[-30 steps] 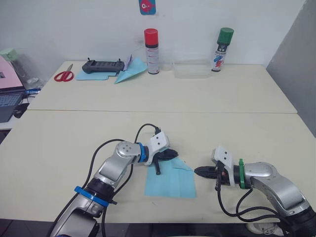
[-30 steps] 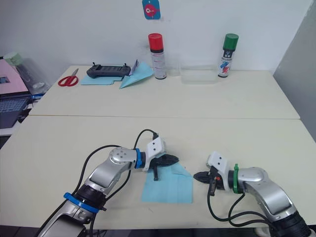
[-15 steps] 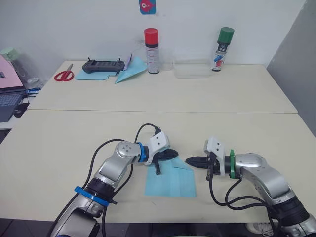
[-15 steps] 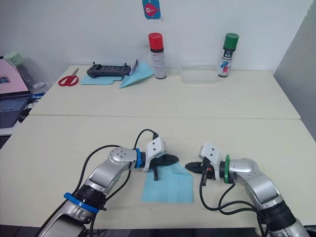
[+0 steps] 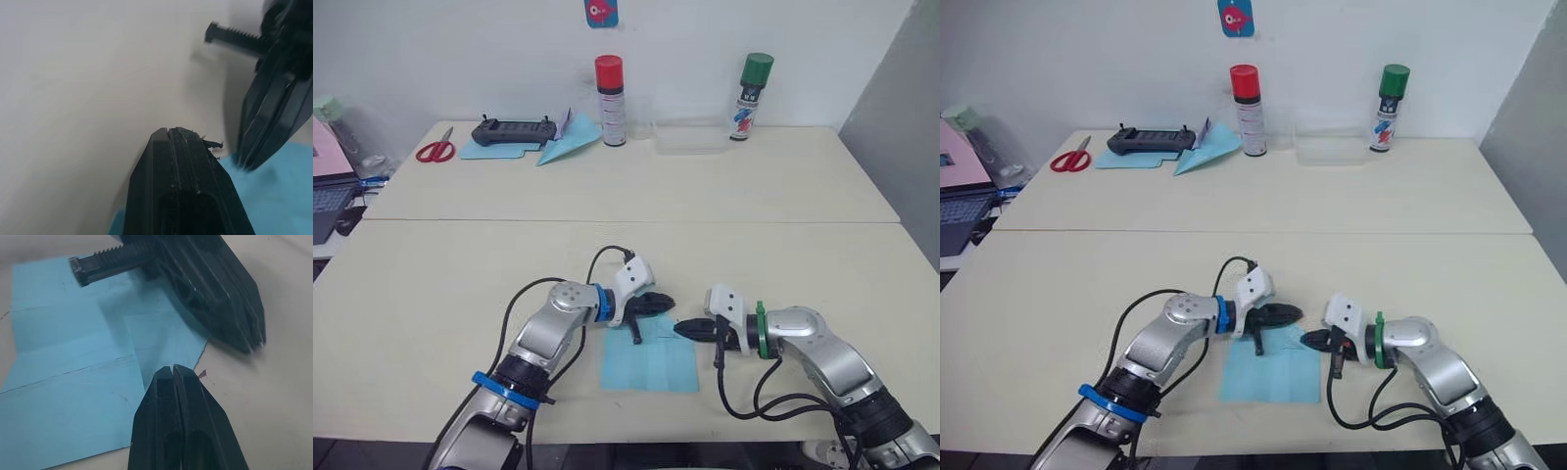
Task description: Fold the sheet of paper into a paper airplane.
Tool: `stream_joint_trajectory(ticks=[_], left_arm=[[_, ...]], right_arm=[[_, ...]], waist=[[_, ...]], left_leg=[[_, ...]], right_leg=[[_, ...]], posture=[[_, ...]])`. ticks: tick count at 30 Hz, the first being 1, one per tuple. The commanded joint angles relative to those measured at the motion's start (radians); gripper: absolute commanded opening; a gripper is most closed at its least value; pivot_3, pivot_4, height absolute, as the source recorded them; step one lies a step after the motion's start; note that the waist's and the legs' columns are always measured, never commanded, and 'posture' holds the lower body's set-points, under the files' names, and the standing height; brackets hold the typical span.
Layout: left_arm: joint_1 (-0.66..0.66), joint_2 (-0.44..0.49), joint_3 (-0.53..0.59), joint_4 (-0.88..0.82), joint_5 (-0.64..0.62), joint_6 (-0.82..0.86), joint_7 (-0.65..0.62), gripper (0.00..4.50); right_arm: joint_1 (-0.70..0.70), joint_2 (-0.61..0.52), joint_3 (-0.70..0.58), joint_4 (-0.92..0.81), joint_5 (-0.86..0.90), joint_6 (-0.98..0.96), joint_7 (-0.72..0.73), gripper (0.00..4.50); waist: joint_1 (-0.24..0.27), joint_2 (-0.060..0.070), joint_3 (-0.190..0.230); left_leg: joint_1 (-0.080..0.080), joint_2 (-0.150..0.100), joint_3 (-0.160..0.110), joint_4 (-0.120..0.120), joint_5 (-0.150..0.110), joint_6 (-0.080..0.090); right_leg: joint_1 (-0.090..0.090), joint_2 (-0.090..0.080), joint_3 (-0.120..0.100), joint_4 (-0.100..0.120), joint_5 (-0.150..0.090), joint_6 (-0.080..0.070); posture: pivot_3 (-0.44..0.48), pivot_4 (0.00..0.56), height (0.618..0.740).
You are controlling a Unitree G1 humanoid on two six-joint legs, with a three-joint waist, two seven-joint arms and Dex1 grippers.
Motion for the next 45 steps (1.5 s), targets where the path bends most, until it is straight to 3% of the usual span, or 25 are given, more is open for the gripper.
stream_joint_trajectory(ticks=[1,10,21,27,32,36,40,45], left_arm=[[0.029,0.021,-0.020,-0.042,0.004,0.029,-0.003,0.00],[0.045,0.112,-0.034,0.061,0.111,-0.032,0.055,0.00],[0.000,0.141,0.060,0.189,0.091,-0.109,0.134,0.00],[-0.001,0.104,0.224,0.092,-0.045,-0.063,0.170,0.00],[0.077,0.130,0.400,-0.092,-0.207,0.109,0.195,0.00],[0.111,0.145,0.437,-0.152,-0.256,0.184,0.202,0.00],[0.278,0.170,0.535,-0.288,-0.447,0.432,0.204,0.94],[0.329,0.161,0.523,-0.369,-0.514,0.526,0.245,0.94]], right_arm=[[0.010,-0.004,0.024,0.047,-0.044,0.014,-0.010,0.02],[0.021,-0.007,0.022,0.044,-0.051,0.013,-0.018,0.02],[0.013,0.002,0.046,0.057,-0.055,0.002,-0.013,0.02],[-0.026,0.030,0.061,0.096,-0.068,-0.017,-0.004,0.02],[-0.046,0.041,0.069,0.125,-0.076,-0.036,0.010,0.02],[-0.050,0.044,0.068,0.134,-0.077,-0.043,0.013,0.02],[-0.072,0.057,0.069,0.157,-0.074,-0.049,0.023,0.00],[-0.083,0.063,0.070,0.172,-0.078,-0.056,0.030,0.00]], waist=[[-0.004,0.000,0.000],[-0.005,0.001,0.000],[-0.008,0.000,-0.003],[-0.024,0.000,-0.002],[-0.025,-0.001,-0.002],[-0.022,-0.002,-0.002],[-0.038,-0.002,-0.001],[-0.035,-0.005,0.002]], left_leg=[[0.000,0.000,0.000,0.000,0.000,0.000],[0.001,0.000,0.000,0.000,0.000,0.000],[0.004,0.001,0.000,0.001,0.000,0.000],[0.004,0.002,0.000,0.000,0.000,0.000],[0.002,0.002,0.000,-0.001,0.000,0.000],[0.002,0.002,0.000,-0.002,0.000,0.000],[0.003,0.003,0.002,-0.002,0.000,0.000],[0.002,0.003,-0.001,-0.002,0.000,0.000]], right_leg=[[0.000,0.000,0.000,0.000,0.000,0.000],[0.001,0.000,0.000,0.000,-0.001,-0.001],[0.002,0.000,0.000,0.001,-0.003,-0.006],[0.001,0.001,0.000,0.002,-0.001,-0.002],[-0.001,0.001,-0.001,0.002,0.000,0.000],[-0.002,0.001,-0.001,0.002,0.000,0.000],[-0.002,0.001,0.000,0.002,0.000,-0.001],[-0.003,0.001,-0.002,0.003,-0.001,-0.003]], posture=[[0.000,0.150,0.740],[0.000,0.150,0.740],[0.000,0.150,0.740],[0.000,0.150,0.740],[0.000,0.150,0.740],[0.000,0.150,0.740],[0.000,0.150,0.740],[0.000,0.150,0.740]])
